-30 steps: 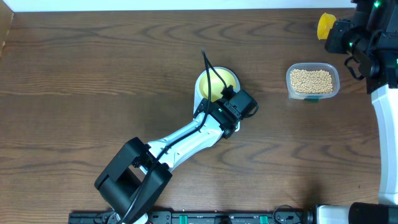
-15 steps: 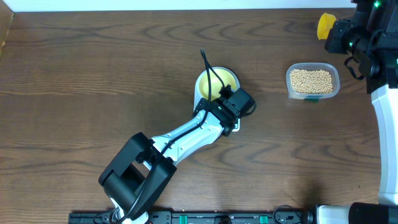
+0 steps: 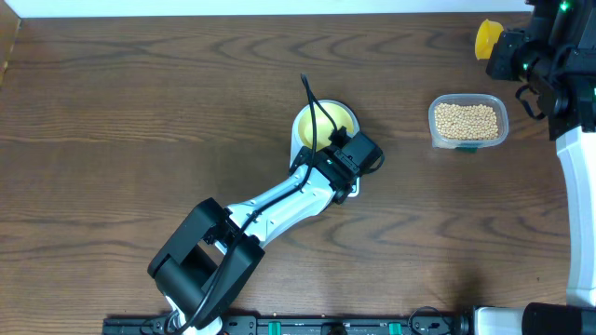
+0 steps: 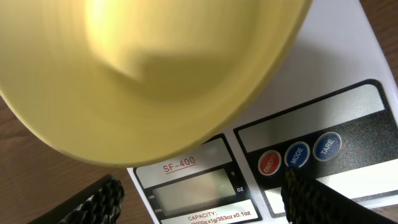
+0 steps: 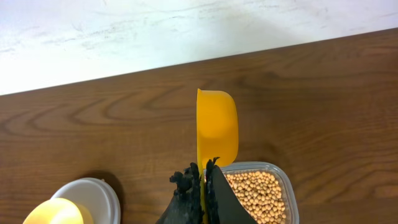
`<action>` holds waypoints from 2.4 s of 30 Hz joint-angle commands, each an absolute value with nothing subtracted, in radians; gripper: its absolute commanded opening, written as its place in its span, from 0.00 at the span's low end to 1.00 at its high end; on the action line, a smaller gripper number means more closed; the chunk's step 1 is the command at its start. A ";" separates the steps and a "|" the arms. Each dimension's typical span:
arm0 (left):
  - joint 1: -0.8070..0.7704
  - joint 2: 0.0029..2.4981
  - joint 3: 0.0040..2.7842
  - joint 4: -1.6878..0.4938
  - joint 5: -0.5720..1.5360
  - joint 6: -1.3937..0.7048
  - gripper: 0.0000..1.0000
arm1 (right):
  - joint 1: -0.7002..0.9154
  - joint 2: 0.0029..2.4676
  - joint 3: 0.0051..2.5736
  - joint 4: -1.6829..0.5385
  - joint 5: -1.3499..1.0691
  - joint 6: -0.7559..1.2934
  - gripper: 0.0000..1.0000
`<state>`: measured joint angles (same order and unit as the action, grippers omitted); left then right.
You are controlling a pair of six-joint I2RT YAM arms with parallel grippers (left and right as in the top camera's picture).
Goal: Scoop item into bowl and weigh 50g on scale
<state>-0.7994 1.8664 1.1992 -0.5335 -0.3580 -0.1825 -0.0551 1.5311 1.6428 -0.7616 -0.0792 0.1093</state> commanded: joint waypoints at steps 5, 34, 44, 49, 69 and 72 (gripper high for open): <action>-0.797 1.876 1.193 -0.532 -0.387 -0.169 0.83 | -0.051 1.532 1.645 -0.770 -0.085 0.095 0.01; -0.797 1.876 1.172 -0.498 -0.395 -0.169 0.84 | -0.051 1.532 1.645 -0.770 -0.085 0.088 0.01; -0.797 1.876 1.164 -0.491 -0.395 -0.169 0.83 | -0.051 1.532 1.645 -0.774 -0.085 0.088 0.01; -0.797 1.876 1.162 -0.491 -0.396 -0.169 0.83 | -0.051 1.532 1.645 -0.778 -0.084 0.088 0.01; -0.797 1.894 1.161 -0.484 -0.412 -0.169 0.83 | -0.051 1.532 1.645 -0.790 -0.081 0.080 0.01; -0.797 1.898 1.161 -0.482 -0.413 -0.169 0.83 | -0.051 1.532 1.645 -0.793 -0.080 0.072 0.01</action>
<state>-0.7994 1.8751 1.1728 -0.4843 -0.3950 -0.1791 -0.0551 1.5311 1.6424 -0.7895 -0.0792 0.0933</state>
